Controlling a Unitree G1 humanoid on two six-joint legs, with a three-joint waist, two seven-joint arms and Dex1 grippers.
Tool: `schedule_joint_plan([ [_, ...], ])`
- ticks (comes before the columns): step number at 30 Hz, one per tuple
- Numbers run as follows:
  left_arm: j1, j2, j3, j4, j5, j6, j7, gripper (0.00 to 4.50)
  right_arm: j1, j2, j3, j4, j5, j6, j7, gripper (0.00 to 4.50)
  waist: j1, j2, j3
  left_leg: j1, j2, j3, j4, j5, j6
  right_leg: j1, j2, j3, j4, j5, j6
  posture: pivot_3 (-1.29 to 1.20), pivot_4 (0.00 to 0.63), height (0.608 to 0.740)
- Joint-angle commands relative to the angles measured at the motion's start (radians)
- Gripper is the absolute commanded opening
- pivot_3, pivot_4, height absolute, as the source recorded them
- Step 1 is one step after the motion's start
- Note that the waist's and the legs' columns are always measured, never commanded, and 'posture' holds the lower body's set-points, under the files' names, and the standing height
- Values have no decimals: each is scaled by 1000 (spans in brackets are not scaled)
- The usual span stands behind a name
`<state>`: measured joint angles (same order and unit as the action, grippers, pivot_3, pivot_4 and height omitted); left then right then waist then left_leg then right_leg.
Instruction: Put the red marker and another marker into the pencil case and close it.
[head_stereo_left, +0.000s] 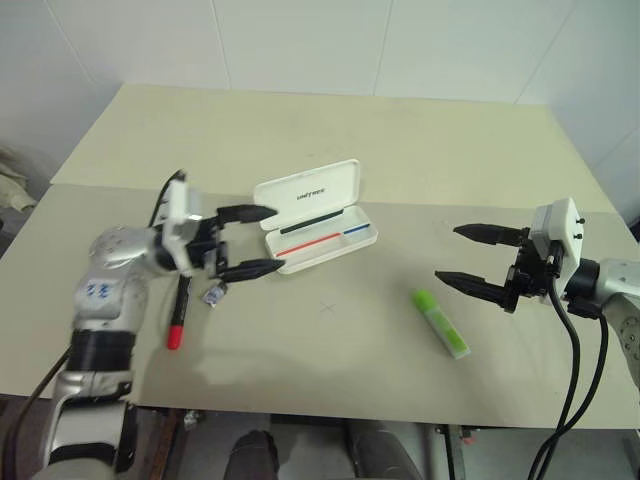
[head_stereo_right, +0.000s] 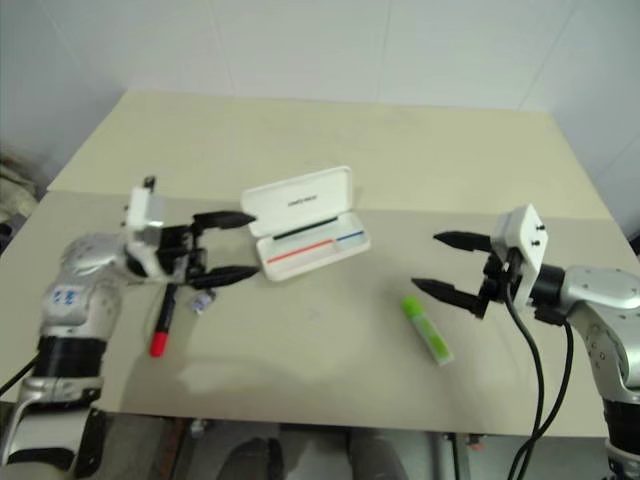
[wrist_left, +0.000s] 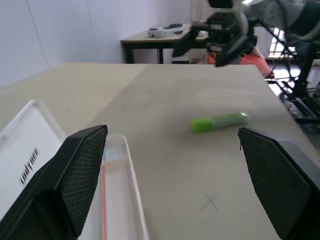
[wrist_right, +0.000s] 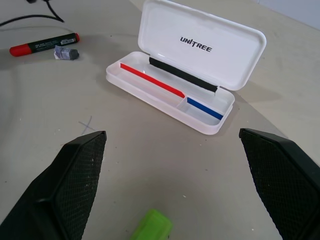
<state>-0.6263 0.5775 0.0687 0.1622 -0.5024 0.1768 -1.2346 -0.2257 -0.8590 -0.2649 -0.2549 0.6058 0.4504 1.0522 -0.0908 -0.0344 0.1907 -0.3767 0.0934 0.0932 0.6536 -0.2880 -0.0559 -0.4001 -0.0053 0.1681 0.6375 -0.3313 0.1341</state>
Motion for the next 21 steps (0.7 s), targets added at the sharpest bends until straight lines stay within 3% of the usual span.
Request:
schedule_joint_plan([
  [1, -68, -29, -52, 32, 67, -44, 16, 4493, 13, 14, -37, -33, -2, -29, -31, 4500, 2, 0, 0, 1, 0, 0, 0, 0, 0, 1, 0, 0, 0, 0, 0, 0, 150, 740],
  [17, -140, -40, -208, 199, 264, -81, -13, 4493, 107, 61, -57, -130, 3, -25, -142, 4500, 6, 0, 0, 1, 0, 0, -1, 0, 0, 1, 0, 1, -1, 0, 0, 0, 150, 740],
  [21, -133, -55, -238, 252, 311, -128, -19, 4493, 166, 30, -119, -161, 88, 15, -85, 4500, 10, 0, 0, 1, 0, 0, -2, 0, 0, 1, 0, 1, -2, 0, 0, 0, 150, 740],
])
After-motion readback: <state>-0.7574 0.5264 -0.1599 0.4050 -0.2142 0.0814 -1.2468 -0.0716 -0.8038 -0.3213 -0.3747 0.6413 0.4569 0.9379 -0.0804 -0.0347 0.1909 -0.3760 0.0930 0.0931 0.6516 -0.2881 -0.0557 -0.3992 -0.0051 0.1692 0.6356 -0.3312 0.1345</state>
